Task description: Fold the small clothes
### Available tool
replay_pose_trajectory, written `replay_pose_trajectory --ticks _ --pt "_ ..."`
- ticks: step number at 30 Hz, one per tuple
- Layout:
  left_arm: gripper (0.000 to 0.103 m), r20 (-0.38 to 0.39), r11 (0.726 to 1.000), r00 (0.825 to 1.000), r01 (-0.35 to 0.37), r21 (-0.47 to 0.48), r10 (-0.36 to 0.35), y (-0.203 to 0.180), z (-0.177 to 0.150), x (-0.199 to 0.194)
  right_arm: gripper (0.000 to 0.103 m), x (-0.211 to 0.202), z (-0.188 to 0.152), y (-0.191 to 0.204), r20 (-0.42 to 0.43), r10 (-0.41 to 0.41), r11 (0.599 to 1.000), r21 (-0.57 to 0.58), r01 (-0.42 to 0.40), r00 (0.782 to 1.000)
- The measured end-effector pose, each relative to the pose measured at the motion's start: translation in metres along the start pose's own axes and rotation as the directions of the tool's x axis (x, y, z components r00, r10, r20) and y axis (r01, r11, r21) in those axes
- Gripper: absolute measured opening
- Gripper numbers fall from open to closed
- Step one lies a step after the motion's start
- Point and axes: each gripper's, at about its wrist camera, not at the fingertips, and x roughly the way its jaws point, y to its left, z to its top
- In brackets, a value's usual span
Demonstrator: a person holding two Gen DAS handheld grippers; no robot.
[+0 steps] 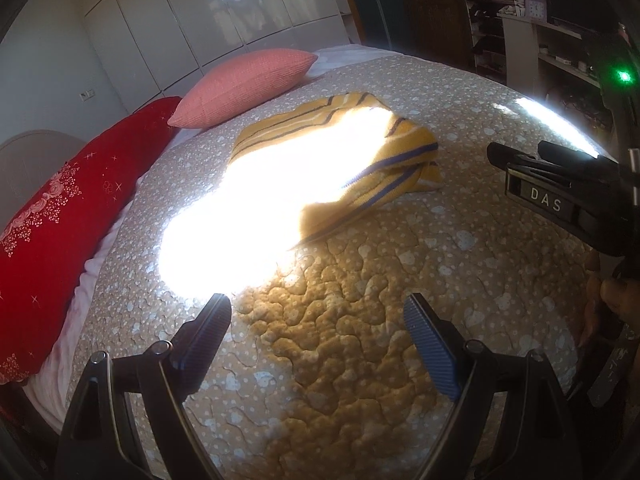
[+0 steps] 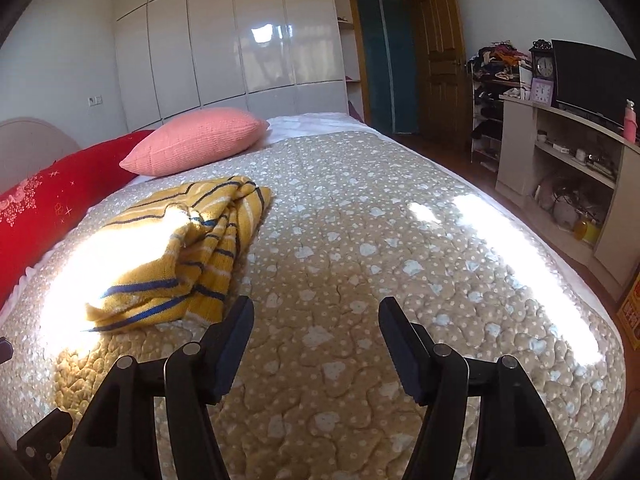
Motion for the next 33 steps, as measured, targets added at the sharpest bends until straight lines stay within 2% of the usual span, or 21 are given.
replay_pose_trajectory --ticks 16,19,22,26,29,31,33 --pt "0.087 -0.05 0.999 0.999 0.016 -0.041 -0.018 0.013 -0.008 0.016 0.074 0.002 -0.004 0.006 -0.008 -0.03 0.999 -0.019 0.03 1.0" --pt "0.087 -0.071 0.997 0.997 0.035 -0.073 -0.04 0.021 -0.012 0.022 0.074 -0.001 -0.004 0.009 0.008 -0.04 0.999 -0.031 0.04 0.999" --pt "0.087 -0.059 0.985 0.993 0.096 -0.141 -0.105 0.036 -0.01 0.022 0.076 -0.003 -0.005 0.013 0.018 -0.042 0.998 -0.046 0.042 0.999" --pt "0.087 -0.015 0.968 0.99 0.134 -0.212 -0.14 0.059 0.014 0.025 0.076 0.001 -0.006 0.015 0.002 -0.053 0.997 -0.055 0.053 0.999" --pt "0.087 -0.008 0.946 0.98 0.19 -0.262 -0.199 0.07 0.039 0.034 0.076 0.003 -0.006 0.013 -0.008 -0.065 0.997 -0.039 0.064 0.998" --pt "0.087 0.007 0.935 0.973 0.223 -0.274 -0.23 0.071 0.058 0.039 0.076 0.002 -0.006 0.01 -0.008 -0.074 0.997 -0.016 0.074 0.997" --pt "0.087 0.02 0.94 0.973 0.227 -0.256 -0.229 0.064 0.078 0.044 0.076 0.0 -0.005 0.005 -0.006 -0.077 0.997 0.01 0.077 0.997"
